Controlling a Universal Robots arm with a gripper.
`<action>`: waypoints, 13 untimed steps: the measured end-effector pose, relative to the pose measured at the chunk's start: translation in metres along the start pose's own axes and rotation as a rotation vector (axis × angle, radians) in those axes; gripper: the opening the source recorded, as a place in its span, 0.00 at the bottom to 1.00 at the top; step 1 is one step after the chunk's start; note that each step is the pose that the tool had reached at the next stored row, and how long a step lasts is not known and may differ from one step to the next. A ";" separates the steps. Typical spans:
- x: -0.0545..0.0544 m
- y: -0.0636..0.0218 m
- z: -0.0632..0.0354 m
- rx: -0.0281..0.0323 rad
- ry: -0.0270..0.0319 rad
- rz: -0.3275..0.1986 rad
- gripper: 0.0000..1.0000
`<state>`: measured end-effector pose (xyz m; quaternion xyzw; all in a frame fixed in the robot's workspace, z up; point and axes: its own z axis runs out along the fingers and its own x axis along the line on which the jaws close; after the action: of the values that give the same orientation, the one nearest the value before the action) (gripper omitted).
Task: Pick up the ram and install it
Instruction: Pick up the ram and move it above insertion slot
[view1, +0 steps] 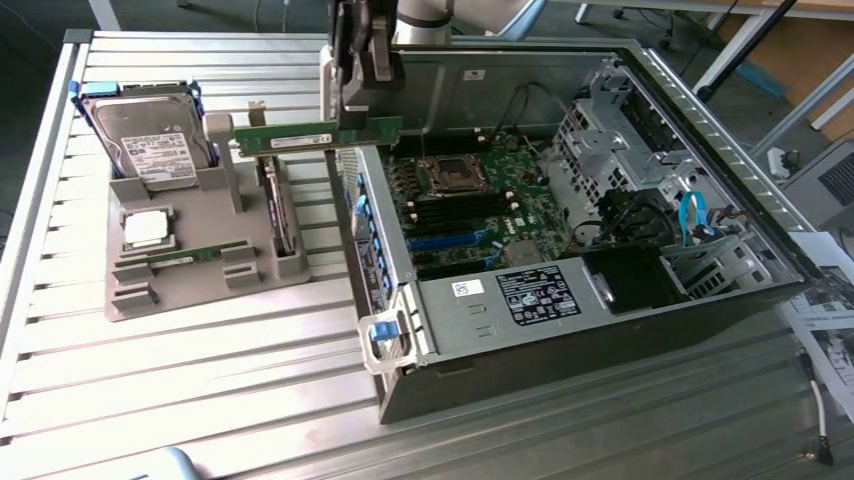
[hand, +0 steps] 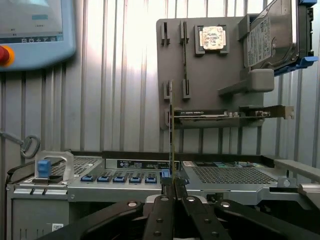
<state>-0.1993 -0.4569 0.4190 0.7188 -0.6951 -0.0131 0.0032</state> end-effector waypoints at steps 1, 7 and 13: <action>0.000 -0.0020 -0.0001 -0.0001 0.0001 0.000 0.12; 0.001 -0.0203 -0.0005 0.0000 0.0000 0.000 0.12; 0.001 -0.0350 -0.0008 0.0000 0.0000 0.000 0.12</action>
<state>-0.1643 -0.4569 0.4190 0.7188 -0.6951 -0.0131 0.0032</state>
